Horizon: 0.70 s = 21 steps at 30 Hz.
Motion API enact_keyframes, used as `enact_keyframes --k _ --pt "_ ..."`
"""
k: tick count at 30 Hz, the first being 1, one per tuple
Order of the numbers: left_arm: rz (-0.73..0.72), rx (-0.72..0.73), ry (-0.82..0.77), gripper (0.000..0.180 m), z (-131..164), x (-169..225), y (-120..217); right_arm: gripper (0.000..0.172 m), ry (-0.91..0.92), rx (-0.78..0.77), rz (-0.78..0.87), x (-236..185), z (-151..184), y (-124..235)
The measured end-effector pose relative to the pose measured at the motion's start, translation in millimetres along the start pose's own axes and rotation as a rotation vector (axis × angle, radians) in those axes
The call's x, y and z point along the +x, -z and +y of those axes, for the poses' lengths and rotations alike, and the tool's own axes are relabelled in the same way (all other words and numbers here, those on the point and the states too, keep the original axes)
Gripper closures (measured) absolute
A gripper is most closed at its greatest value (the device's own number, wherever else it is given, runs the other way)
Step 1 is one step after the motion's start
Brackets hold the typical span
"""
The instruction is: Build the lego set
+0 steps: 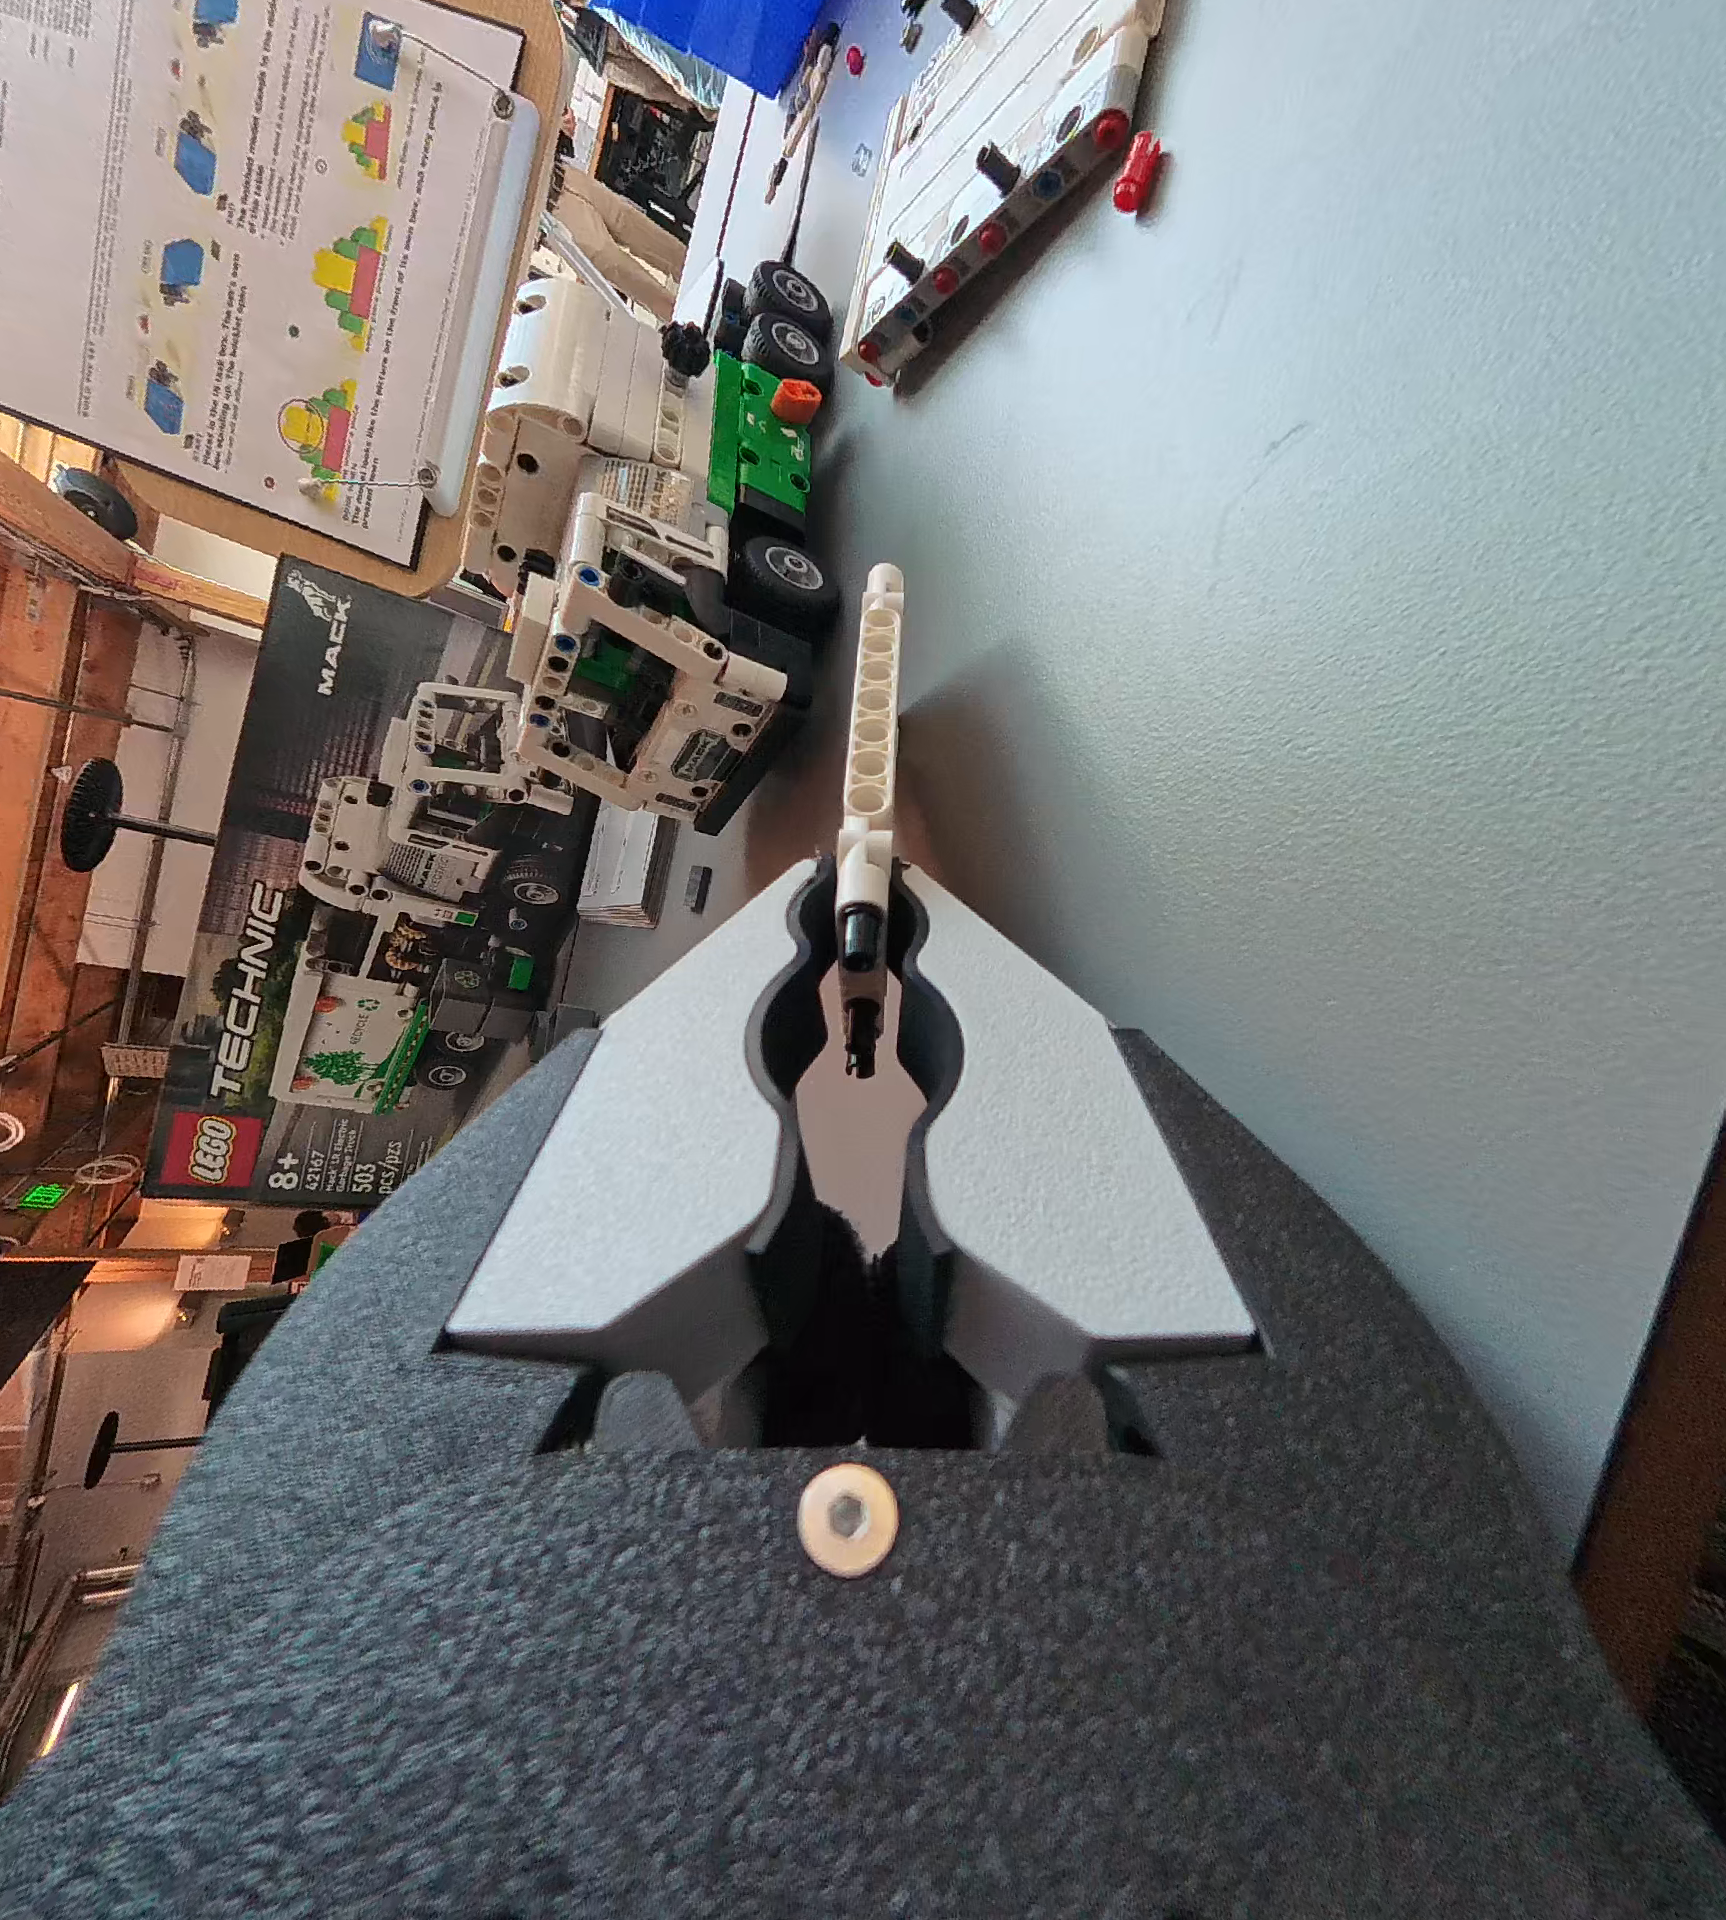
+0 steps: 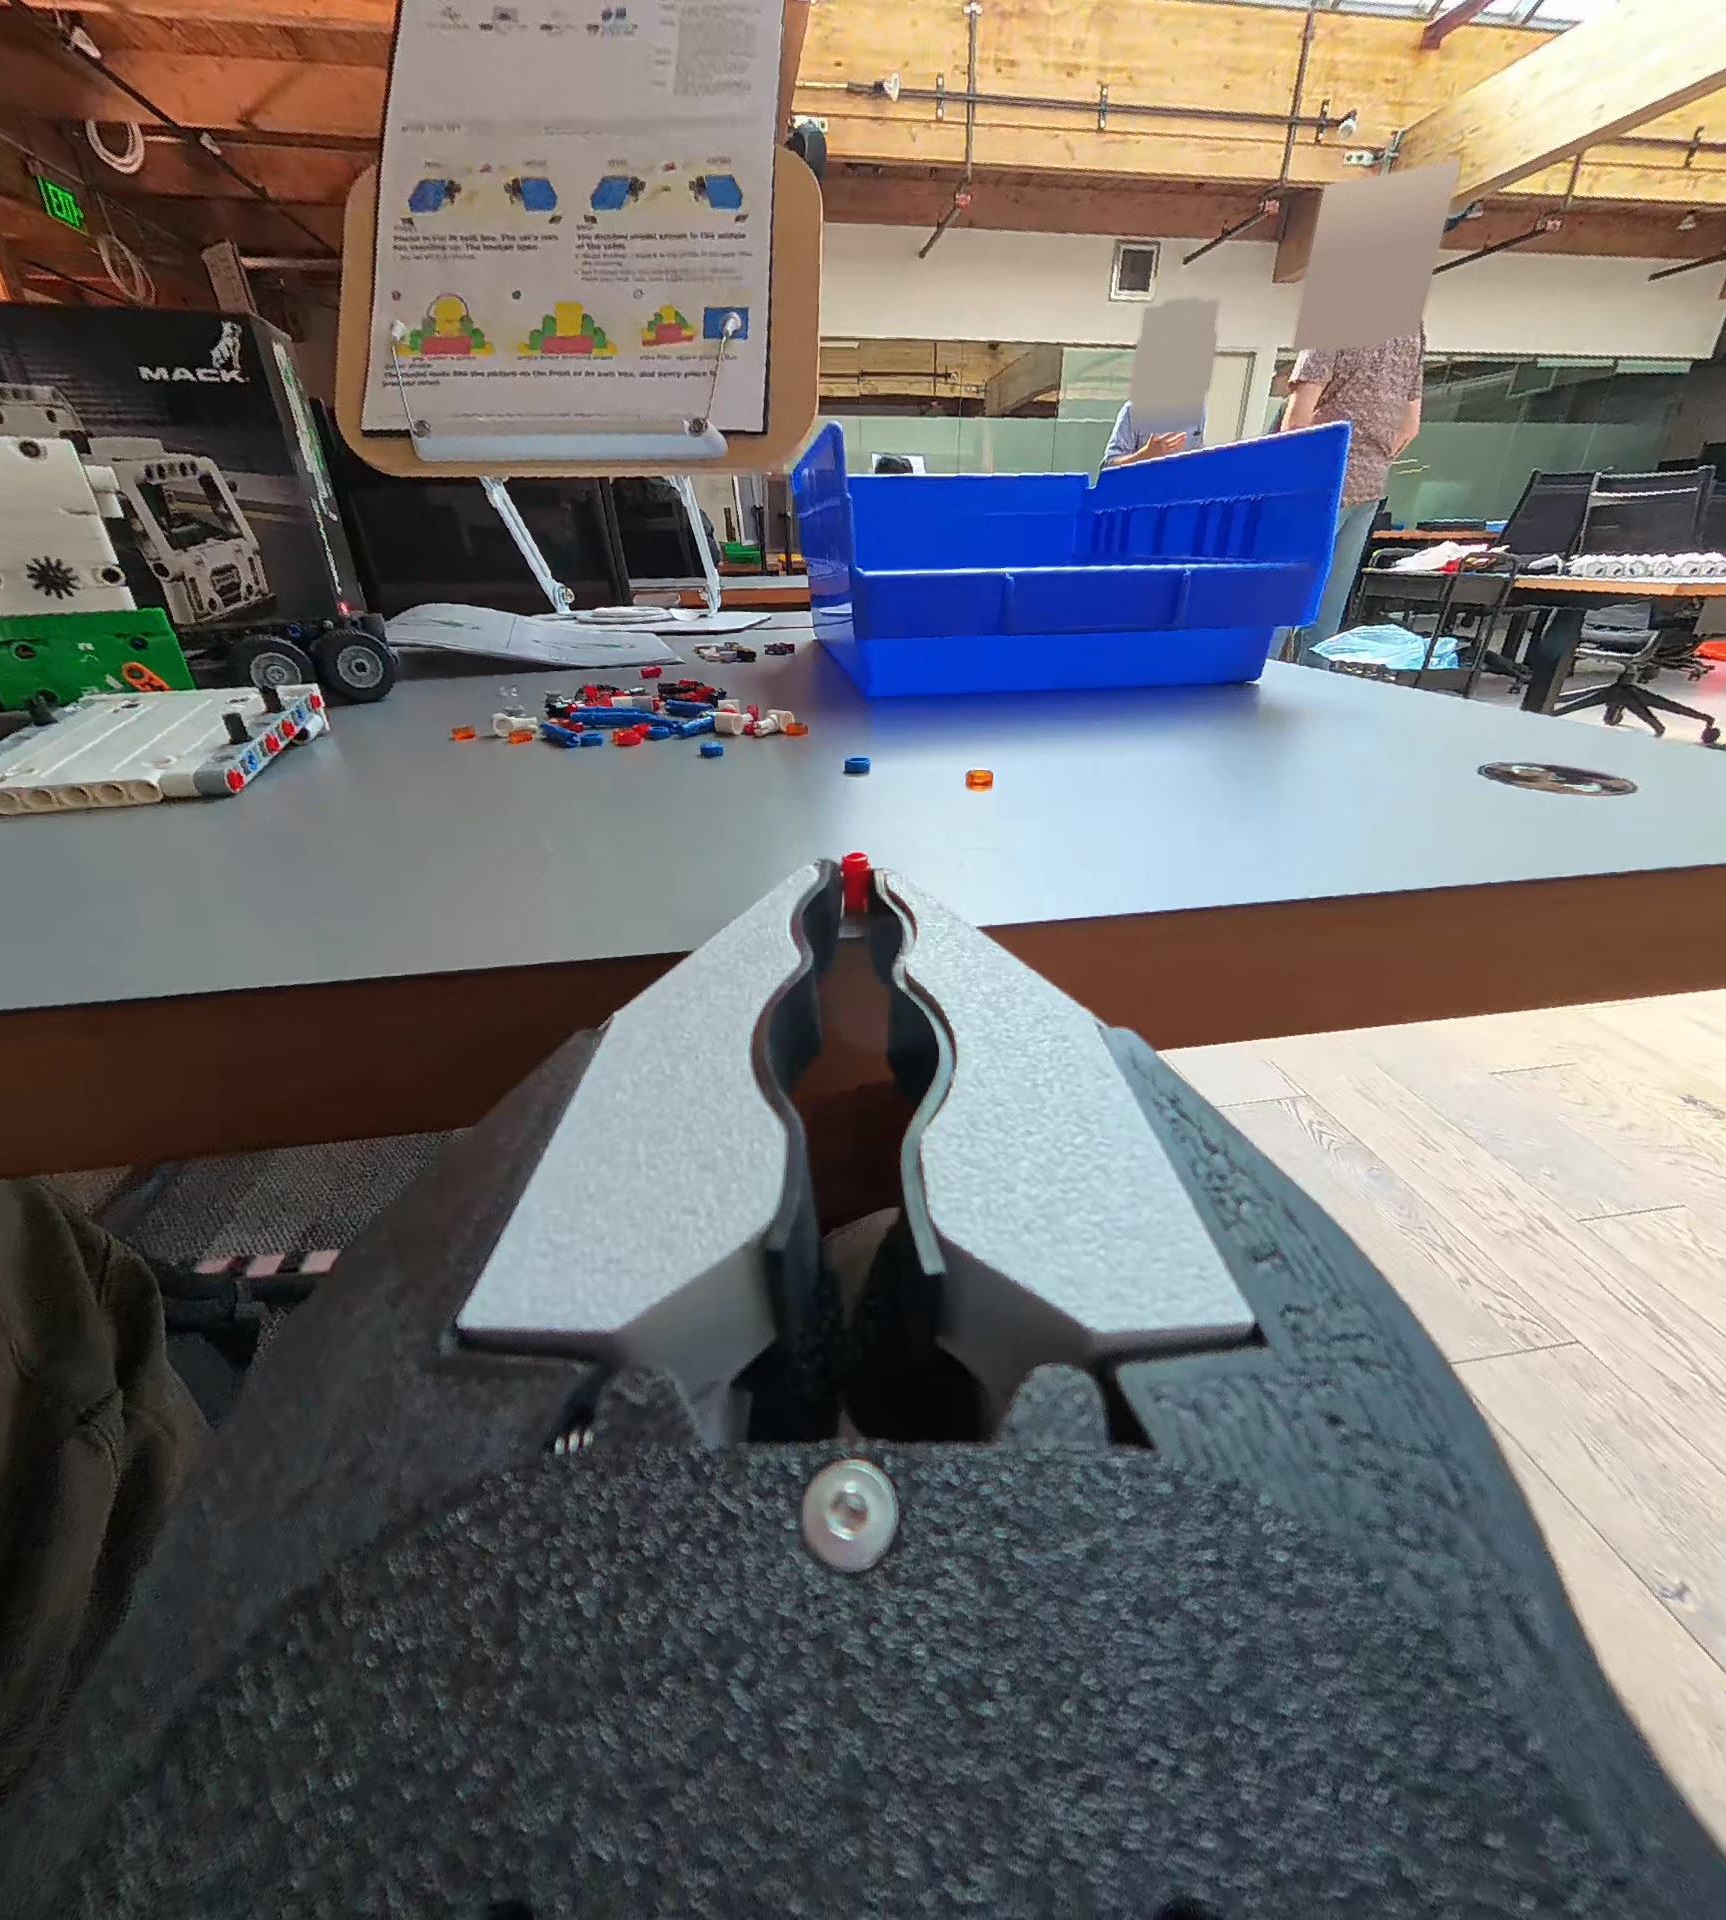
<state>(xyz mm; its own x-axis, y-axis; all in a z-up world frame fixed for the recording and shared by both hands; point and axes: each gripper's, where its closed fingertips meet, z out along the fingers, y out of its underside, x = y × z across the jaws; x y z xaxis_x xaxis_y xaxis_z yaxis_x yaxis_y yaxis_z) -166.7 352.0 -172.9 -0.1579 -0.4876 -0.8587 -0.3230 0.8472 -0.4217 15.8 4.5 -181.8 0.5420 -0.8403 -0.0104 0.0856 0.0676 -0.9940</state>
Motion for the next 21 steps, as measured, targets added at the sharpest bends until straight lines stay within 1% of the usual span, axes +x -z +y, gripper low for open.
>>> enact_keyframes --k 3,13,21 --pt "-0.001 0.001 -0.001 0.175 -0.2 0.0 0.1 0.169 0.044 -0.016 0.013 0.1 0.3 0.5" --pt "-0.002 0.006 -0.005 0.175 -0.8 0.3 0.8 0.169 0.056 -0.032 0.018 0.3 0.3 1.3" --pt "-0.002 0.006 -0.004 0.175 -0.8 0.4 0.8 0.166 0.053 -0.040 0.014 0.7 0.6 0.5"
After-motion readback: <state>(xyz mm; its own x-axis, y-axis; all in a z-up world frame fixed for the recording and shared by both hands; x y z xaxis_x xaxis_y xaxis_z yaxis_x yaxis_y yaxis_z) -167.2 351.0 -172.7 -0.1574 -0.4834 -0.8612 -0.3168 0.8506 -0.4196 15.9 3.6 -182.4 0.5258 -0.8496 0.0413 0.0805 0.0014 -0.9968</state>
